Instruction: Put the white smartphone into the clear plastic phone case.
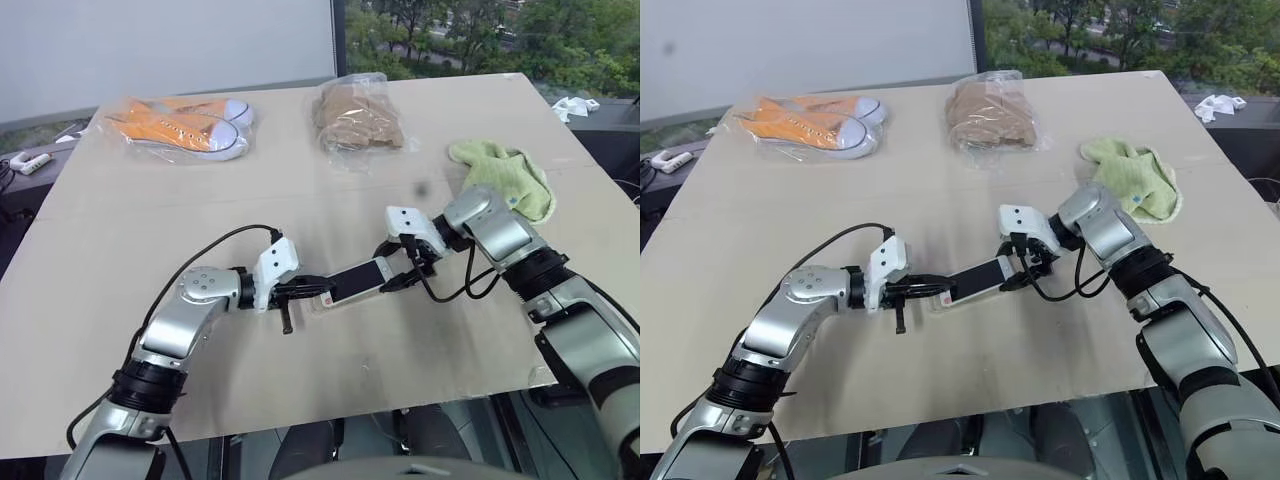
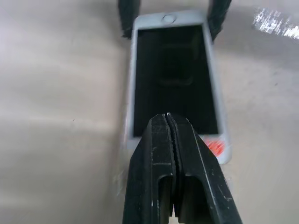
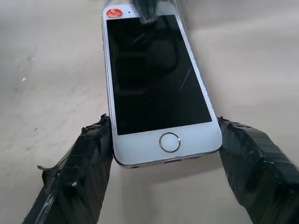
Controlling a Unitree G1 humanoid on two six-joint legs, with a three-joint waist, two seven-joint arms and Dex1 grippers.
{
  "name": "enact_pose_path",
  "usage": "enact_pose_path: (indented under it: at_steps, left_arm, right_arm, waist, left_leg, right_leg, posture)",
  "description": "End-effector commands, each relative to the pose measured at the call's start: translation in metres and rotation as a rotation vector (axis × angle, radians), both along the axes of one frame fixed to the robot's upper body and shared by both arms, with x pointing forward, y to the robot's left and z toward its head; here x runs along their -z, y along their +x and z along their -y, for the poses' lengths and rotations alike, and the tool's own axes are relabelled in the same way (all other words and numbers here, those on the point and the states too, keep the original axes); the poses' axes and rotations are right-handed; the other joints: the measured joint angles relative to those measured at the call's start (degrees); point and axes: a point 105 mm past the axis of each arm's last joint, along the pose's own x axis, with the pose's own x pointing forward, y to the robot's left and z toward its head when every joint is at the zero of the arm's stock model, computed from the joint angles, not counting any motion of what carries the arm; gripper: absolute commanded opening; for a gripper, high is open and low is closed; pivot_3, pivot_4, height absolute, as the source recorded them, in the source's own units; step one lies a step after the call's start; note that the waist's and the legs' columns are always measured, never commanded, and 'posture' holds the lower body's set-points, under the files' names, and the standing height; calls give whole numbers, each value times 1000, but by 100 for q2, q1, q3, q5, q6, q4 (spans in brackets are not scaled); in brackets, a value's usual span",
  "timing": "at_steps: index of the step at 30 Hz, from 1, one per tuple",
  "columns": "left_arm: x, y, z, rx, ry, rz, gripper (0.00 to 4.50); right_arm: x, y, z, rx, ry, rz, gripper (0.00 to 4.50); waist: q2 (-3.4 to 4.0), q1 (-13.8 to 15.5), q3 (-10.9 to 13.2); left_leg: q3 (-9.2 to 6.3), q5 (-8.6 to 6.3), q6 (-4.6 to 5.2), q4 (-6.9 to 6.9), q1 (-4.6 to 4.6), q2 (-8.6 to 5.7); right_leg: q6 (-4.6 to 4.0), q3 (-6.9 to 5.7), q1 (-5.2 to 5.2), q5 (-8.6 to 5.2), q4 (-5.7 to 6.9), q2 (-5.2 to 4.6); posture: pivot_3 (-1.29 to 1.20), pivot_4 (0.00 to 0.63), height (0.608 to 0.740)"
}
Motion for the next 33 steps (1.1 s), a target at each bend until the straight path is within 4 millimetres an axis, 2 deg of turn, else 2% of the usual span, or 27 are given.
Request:
enact_pose_path:
  at_steps: [1, 10, 23, 33]
  left_arm:
    - [-12, -4, 4, 39, -12, 24, 0]
    - [3, -7, 1, 64, 49, -1, 0]
    - [-1, -8, 1, 39, 14, 6, 0]
    - [5, -12, -5, 20, 32, -13, 0]
  right_arm:
    - [-13, -5, 4, 33, 34, 11, 3056]
    - [-10, -16, 7, 60, 17, 18, 3056]
    - [-9, -3, -10, 42, 71, 94, 3056]
    - [-4, -4, -17, -33, 64, 130, 3056]
  waist:
    - [0, 14, 0]
    - [0, -2, 0]
    - [0, -10, 0]
    - [0, -15, 0]
  left_leg:
    - [-2, 0, 0, 0, -1, 0]
    - [-2, 0, 0, 2, -2, -1]
    - [-2, 0, 0, 2, -2, -1]
    - [-2, 0, 0, 2, -2, -1]
  right_leg:
    - [0, -3, 0, 0, -1, -1]
    - [0, -3, 0, 0, 0, 0]
    - [0, -3, 0, 0, 0, 0]
    - [0, -4, -1, 0, 0, 0]
  posture:
    - [0, 150, 740]
    - [0, 150, 740]
    - [0, 150, 740]
    - [0, 150, 740]
